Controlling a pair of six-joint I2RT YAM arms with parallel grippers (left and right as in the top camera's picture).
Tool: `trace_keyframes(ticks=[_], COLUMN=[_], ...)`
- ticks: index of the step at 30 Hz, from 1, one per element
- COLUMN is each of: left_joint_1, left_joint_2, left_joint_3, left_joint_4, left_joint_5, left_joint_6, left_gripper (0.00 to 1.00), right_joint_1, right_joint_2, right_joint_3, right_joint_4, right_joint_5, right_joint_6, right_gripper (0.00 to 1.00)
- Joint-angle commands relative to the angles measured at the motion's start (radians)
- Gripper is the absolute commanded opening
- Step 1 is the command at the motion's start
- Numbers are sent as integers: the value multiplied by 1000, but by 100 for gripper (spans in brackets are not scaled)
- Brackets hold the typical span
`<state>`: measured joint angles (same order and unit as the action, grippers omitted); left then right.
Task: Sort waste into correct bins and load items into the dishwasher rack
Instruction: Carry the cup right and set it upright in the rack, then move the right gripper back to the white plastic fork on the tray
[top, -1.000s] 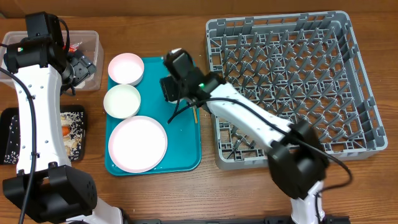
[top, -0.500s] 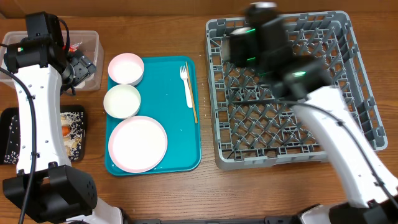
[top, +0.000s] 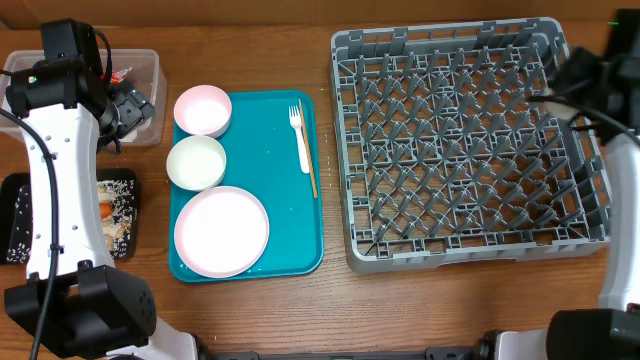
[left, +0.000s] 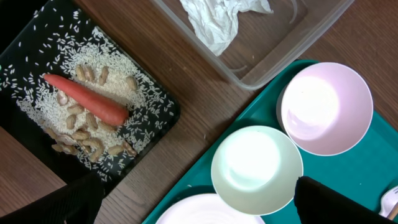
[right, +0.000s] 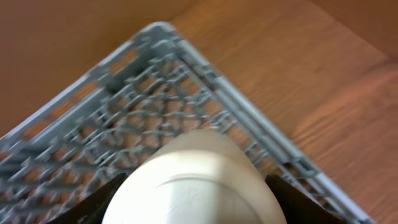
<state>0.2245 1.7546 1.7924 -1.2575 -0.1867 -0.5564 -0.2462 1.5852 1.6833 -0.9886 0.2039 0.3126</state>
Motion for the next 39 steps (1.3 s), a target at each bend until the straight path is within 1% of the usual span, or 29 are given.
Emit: trace_keyframes(ticks=[1, 8, 12, 16, 17, 19, 20, 22, 26, 28, 33, 39], left_joint_1=[2, 2, 2, 2, 2, 2, 2, 2, 2, 2, 2, 2], left_joint_2=[0, 0, 0, 0, 0, 0, 0, 0, 0, 0, 0, 0], left_joint_3=[10, 10, 10, 10, 10, 10, 10, 10, 10, 10, 10, 10], left_joint_4=[2, 2, 2, 2, 2, 2, 2, 2, 2, 2, 2, 2], left_joint_5=[4, 4, 4, 4, 4, 4, 4, 4, 4, 4, 4, 4], left_joint_6=[-20, -20, -20, -20, -20, -20, -20, -20, -20, -20, -20, -20], left_gripper=[100, 100, 100, 100, 100, 100, 100, 100, 100, 100, 100, 100], right_joint_1=[-47, -53, -53, -51, -51, -49, -48, -47, -42, -39, -29, 30], right_joint_2=[19, 120, 171, 196, 198, 198, 198, 198, 198, 198, 186, 92], right_joint_3=[-45, -92, -93, -93, -93, -93, -93, -93, -93, -93, -73, -23], right_joint_4=[22, 56, 57, 56, 56, 54, 52, 43, 28, 15, -34, -84], right_joint_5=[-71, -68, -67, -71, -71, -75, -79, -87, -111, -126, -204, -301], right_joint_6=[-6, -6, -6, -6, -6, -6, -6, -6, -6, -6, -6, -6], right_gripper=[43, 45, 52, 58, 60, 68, 75, 84, 95, 96, 96, 96])
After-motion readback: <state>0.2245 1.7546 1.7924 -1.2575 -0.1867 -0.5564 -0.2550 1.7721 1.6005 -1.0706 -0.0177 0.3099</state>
